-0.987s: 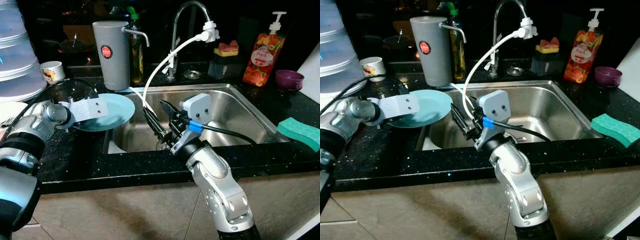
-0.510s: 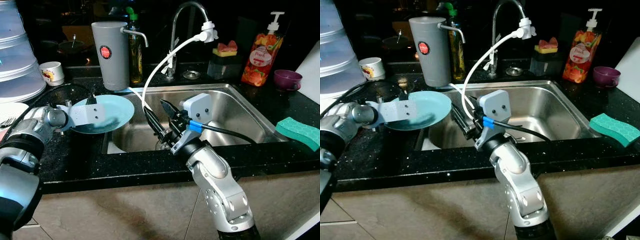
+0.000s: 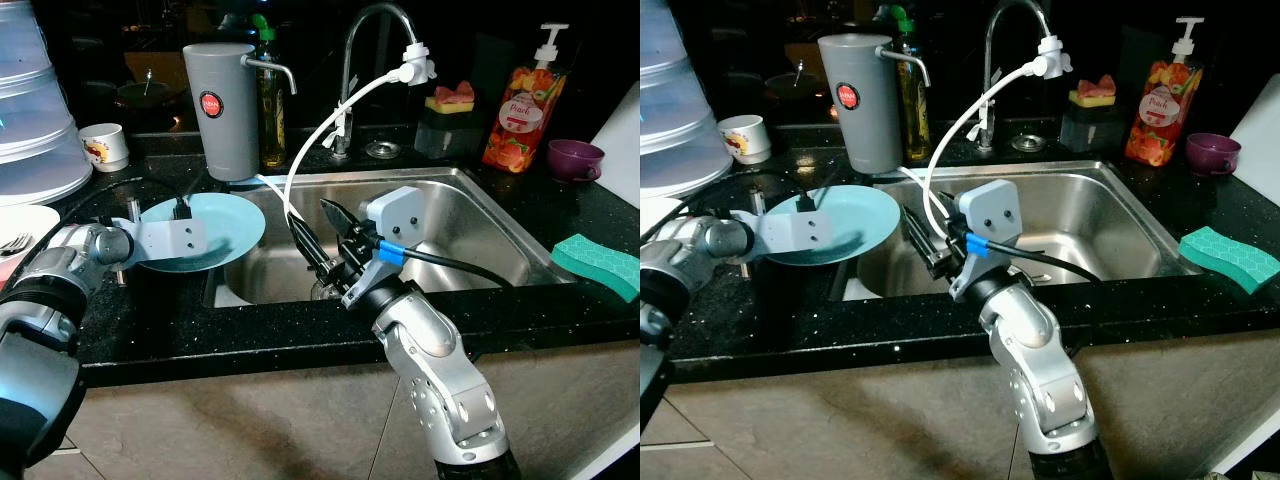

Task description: Kitchen organization

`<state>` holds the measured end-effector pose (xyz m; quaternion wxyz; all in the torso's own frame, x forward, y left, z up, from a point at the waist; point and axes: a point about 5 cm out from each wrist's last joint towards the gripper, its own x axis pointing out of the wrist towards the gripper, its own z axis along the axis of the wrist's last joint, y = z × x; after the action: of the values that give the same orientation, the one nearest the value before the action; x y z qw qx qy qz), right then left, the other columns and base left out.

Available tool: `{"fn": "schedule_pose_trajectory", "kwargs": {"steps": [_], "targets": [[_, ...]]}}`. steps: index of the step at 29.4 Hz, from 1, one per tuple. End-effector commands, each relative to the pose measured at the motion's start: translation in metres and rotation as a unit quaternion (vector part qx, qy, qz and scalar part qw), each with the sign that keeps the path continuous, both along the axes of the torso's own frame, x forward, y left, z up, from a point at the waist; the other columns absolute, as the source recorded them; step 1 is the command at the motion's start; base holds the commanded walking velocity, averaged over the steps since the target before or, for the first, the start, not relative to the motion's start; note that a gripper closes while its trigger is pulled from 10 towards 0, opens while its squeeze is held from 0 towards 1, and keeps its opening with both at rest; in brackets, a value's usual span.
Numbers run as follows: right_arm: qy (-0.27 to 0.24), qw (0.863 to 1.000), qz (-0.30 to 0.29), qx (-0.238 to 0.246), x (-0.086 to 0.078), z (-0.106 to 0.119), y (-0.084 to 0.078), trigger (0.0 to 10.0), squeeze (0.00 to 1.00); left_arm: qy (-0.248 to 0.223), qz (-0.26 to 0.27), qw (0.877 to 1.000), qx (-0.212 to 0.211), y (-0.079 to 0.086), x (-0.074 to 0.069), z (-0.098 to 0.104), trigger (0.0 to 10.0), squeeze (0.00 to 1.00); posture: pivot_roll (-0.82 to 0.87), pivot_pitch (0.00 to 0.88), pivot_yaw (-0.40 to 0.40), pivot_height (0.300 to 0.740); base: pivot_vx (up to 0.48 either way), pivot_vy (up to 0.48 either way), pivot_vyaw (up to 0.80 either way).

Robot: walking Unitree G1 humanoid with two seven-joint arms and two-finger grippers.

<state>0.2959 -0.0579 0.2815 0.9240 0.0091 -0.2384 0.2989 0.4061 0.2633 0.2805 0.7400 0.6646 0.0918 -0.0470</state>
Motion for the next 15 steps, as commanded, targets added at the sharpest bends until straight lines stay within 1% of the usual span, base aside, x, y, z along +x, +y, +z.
{"fn": "schedule_pose_trajectory", "kwargs": {"steps": [1,3,4,6,7,8,9,10,11,12,13,15], "targets": [[-0.003,1.000,0.003,0.001,0.000,0.002,0.001,10.0,0.00,-0.052,0.015,0.999,0.007,0.006,-0.001,0.019,10.0,0.00,0.07,0.128,0.019,0.740,0.000,0.000,0.00],[-0.003,1.000,0.003,0.001,0.000,0.002,0.001,10.0,0.00,-0.099,0.019,0.995,0.001,0.006,-0.001,0.034,10.0,0.00,0.07,0.128,0.019,0.740,0.000,0.000,0.00],[-0.003,1.000,0.003,0.001,0.000,0.002,0.001,10.0,0.00,-0.122,0.016,0.992,-0.010,0.006,-0.002,0.043,10.0,0.00,0.07,0.128,0.019,0.740,0.000,0.000,0.00],[-0.003,1.000,0.003,0.000,0.000,0.002,0.001,10.0,0.00,-0.152,0.013,0.988,-0.026,0.005,-0.003,0.054,10.0,0.00,0.07,0.128,0.019,0.740,0.000,0.000,0.00],[-0.003,1.000,0.003,0.000,0.000,0.002,0.001,10.0,0.00,-0.152,0.013,0.988,-0.026,0.005,-0.003,0.054,10.0,0.00,0.07,0.128,0.019,0.740,0.000,0.000,0.00],[-0.003,1.000,0.003,0.000,0.000,0.002,0.001,10.0,0.00,-0.163,0.012,0.986,-0.031,0.004,-0.004,0.057,10.0,0.00,0.07,0.128,0.019,0.740,0.000,0.000,0.00],[-0.003,1.000,0.003,0.000,0.000,0.002,0.001,10.0,0.00,-0.183,0.007,0.982,-0.038,0.003,-0.005,0.063,10.0,0.00,0.07,0.128,0.019,0.740,0.000,0.000,0.00],[-0.003,1.000,0.003,0.000,0.000,0.002,0.001,10.0,0.00,-0.183,0.007,0.982,-0.038,0.003,-0.005,0.063,10.0,0.00,0.07,0.128,0.019,0.740,0.000,0.000,0.00],[-0.003,1.000,0.003,0.000,0.000,0.001,0.001,10.0,0.00,-0.206,0.000,0.978,-0.044,0.000,-0.006,0.069,10.0,0.00,0.07,0.127,0.015,0.740,0.000,0.000,0.00],[-0.003,1.000,0.004,-0.001,0.000,0.001,0.001,10.0,0.00,-0.226,-0.026,0.972,-0.057,-0.007,-0.007,0.074,10.0,0.00,0.07,0.127,0.015,0.740,0.000,0.000,0.00],[-0.003,1.000,0.005,-0.002,0.000,0.001,0.001,10.0,0.00,-0.242,-0.068,0.965,-0.072,-0.019,-0.009,0.079,10.0,0.00,0.07,0.127,0.015,0.740,0.000,0.000,0.00],[-0.004,1.000,0.007,-0.004,0.000,0.001,0.001,10.0,0.00,-0.252,-0.122,0.954,-0.103,-0.037,-0.012,0.082,10.0,0.00,0.06,0.123,0.014,0.740,0.000,0.000,0.00]]}}
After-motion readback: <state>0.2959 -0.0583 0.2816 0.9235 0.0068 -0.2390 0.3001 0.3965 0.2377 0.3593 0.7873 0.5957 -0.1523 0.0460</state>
